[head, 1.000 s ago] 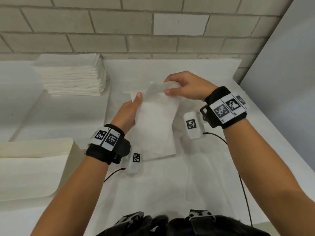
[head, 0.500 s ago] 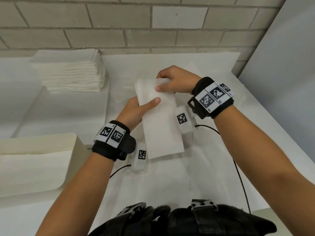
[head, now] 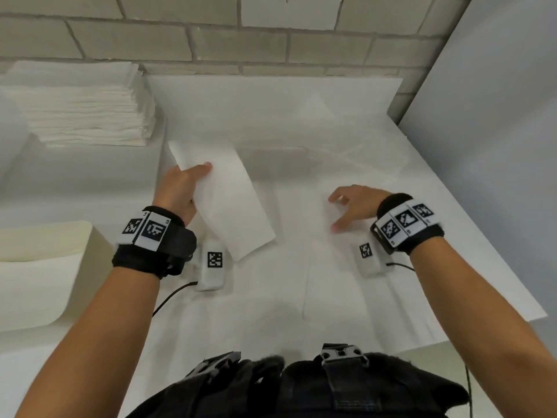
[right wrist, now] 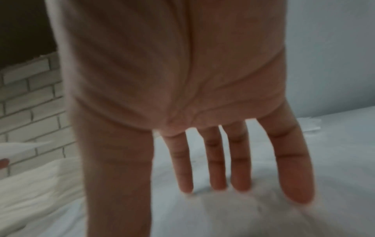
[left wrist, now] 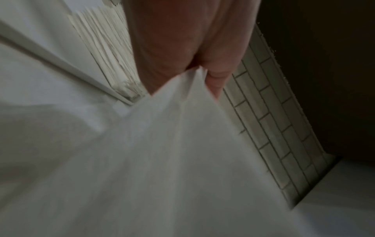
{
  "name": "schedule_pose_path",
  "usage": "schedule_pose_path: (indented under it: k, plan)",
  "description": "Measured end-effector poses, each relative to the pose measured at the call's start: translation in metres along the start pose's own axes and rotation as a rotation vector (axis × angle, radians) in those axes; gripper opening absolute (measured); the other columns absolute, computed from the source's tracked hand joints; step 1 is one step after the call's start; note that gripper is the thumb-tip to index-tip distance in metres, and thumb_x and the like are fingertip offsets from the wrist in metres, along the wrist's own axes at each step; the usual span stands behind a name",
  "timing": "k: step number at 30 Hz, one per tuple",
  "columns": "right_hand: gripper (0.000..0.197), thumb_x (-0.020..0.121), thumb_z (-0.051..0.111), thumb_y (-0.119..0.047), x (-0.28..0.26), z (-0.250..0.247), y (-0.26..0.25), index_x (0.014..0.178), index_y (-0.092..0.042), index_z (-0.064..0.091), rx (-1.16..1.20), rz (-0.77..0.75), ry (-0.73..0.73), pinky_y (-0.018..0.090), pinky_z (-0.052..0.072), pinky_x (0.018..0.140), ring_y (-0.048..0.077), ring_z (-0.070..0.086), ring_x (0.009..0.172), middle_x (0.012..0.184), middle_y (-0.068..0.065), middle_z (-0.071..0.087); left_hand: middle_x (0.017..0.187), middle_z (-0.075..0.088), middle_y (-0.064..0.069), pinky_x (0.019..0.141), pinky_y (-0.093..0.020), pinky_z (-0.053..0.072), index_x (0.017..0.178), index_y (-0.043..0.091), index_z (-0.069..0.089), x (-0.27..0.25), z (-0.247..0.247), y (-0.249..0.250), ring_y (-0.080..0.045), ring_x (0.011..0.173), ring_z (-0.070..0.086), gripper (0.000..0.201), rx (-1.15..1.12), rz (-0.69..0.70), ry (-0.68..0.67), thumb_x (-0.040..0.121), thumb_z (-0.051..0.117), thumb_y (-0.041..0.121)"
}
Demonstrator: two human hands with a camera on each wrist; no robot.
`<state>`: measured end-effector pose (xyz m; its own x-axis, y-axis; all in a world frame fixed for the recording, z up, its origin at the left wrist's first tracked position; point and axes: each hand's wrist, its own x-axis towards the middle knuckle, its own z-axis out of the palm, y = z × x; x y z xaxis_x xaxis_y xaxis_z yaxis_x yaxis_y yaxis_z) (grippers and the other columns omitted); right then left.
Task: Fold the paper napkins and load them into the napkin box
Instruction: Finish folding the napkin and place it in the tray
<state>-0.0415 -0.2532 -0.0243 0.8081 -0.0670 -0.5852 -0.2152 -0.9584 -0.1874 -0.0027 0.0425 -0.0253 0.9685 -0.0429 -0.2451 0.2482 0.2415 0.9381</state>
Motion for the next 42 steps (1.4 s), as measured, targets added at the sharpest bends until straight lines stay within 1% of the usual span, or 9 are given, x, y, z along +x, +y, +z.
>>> schedule_pose_path:
  k: [7, 12, 19, 23, 26, 31, 33, 37, 42]
  plan:
    - [0.072, 0.07, 0.079, -0.029, 0.011, 0.013, 0.002, 0.131, -0.023, 0.041, 0.02, -0.089, 0.036, 0.033, 0.047, 0.09, 0.022, 0.053, 0.106, 0.118, 0.003, 0.047, 0.083, 0.068, -0.002, 0.059, -0.023, 0.054, 0.09, 0.01, 0.061, -0.013, 0.024, -0.009, -0.014, 0.073, 0.067, 0.013, 0.067, -0.106, -0.02, 0.089, 0.052, 0.001]
    - [0.053, 0.073, 0.078, -0.027, 0.019, 0.007, 0.005, 0.116, -0.017, 0.051, 0.047, -0.16, -0.018, 0.027, 0.041, 0.08, 0.017, 0.05, 0.095, 0.102, -0.003, 0.049, 0.083, 0.069, -0.005, 0.069, -0.028, 0.054, 0.09, 0.007, 0.062, -0.018, 0.03, -0.014, -0.018, 0.075, 0.067, 0.013, 0.036, -0.123, -0.009, 0.088, 0.05, 0.001]
    - [0.025, 0.079, 0.073, -0.019, 0.014, -0.015, 0.003, 0.068, -0.023, 0.052, 0.163, -0.387, -0.039, 0.022, 0.036, 0.06, 0.007, 0.046, 0.059, 0.067, -0.009, 0.05, 0.089, 0.065, -0.006, 0.071, -0.03, 0.05, 0.092, 0.008, 0.059, -0.018, 0.037, -0.018, -0.019, 0.08, 0.063, 0.01, 0.143, -0.112, 0.062, 0.09, 0.05, 0.004]
    - [0.017, 0.078, 0.074, -0.015, -0.005, -0.048, -0.01, 0.075, -0.023, 0.059, 0.368, -0.556, -0.041, 0.025, 0.04, 0.075, 0.006, 0.055, 0.073, 0.078, -0.006, 0.059, 0.093, 0.064, -0.005, 0.073, -0.03, 0.05, 0.109, 0.006, 0.056, -0.015, 0.044, -0.018, -0.019, 0.083, 0.061, 0.018, 0.203, -0.099, 0.066, 0.094, 0.048, 0.009]
    - [0.019, 0.078, 0.075, -0.025, 0.001, -0.051, -0.019, 0.083, -0.03, 0.057, 0.169, -0.486, -0.008, 0.029, 0.036, 0.088, 0.014, 0.051, 0.102, 0.103, -0.007, 0.056, 0.093, 0.064, -0.004, 0.074, -0.029, 0.05, 0.114, 0.006, 0.054, -0.016, 0.052, -0.021, -0.018, 0.083, 0.061, 0.021, 0.215, -0.119, 0.037, 0.095, 0.047, 0.011]
    - [0.089, 0.068, 0.082, -0.031, 0.014, -0.012, -0.012, 0.138, -0.033, 0.028, -0.138, -0.285, -0.05, 0.042, 0.033, 0.102, 0.027, 0.031, 0.128, 0.138, 0.005, 0.031, 0.093, 0.064, -0.005, 0.073, -0.03, 0.05, 0.113, 0.006, 0.054, -0.015, 0.045, -0.02, -0.019, 0.084, 0.061, 0.02, 0.212, -0.108, 0.071, 0.096, 0.047, 0.013]
    - [0.091, 0.063, 0.083, -0.028, -0.002, -0.002, -0.015, 0.135, -0.036, 0.028, -0.202, -0.41, 0.035, 0.044, 0.03, 0.103, 0.023, 0.022, 0.128, 0.136, 0.001, 0.027, 0.093, 0.064, -0.004, 0.075, -0.031, 0.051, 0.109, 0.007, 0.056, -0.013, 0.038, -0.018, -0.019, 0.084, 0.062, 0.017, 0.219, -0.095, 0.099, 0.096, 0.047, 0.014]
    - [0.082, 0.063, 0.082, -0.026, -0.027, 0.022, -0.033, 0.13, -0.038, 0.036, -0.536, -0.679, -0.137, 0.038, 0.027, 0.1, 0.019, 0.023, 0.123, 0.134, -0.004, 0.028, 0.092, 0.064, -0.003, 0.075, -0.031, 0.051, 0.103, 0.009, 0.057, -0.008, 0.038, -0.015, -0.017, 0.083, 0.062, 0.013, 0.194, -0.072, 0.113, 0.096, 0.047, 0.013]
    - [0.089, 0.061, 0.085, -0.027, -0.03, 0.046, -0.049, 0.134, -0.027, 0.032, -0.622, -0.703, -0.247, 0.041, 0.038, 0.095, 0.021, 0.035, 0.118, 0.131, 0.0, 0.033, 0.09, 0.064, -0.002, 0.071, -0.029, 0.05, 0.108, 0.009, 0.054, -0.01, 0.047, -0.017, -0.016, 0.082, 0.062, 0.015, 0.209, -0.073, 0.083, 0.095, 0.047, 0.013]
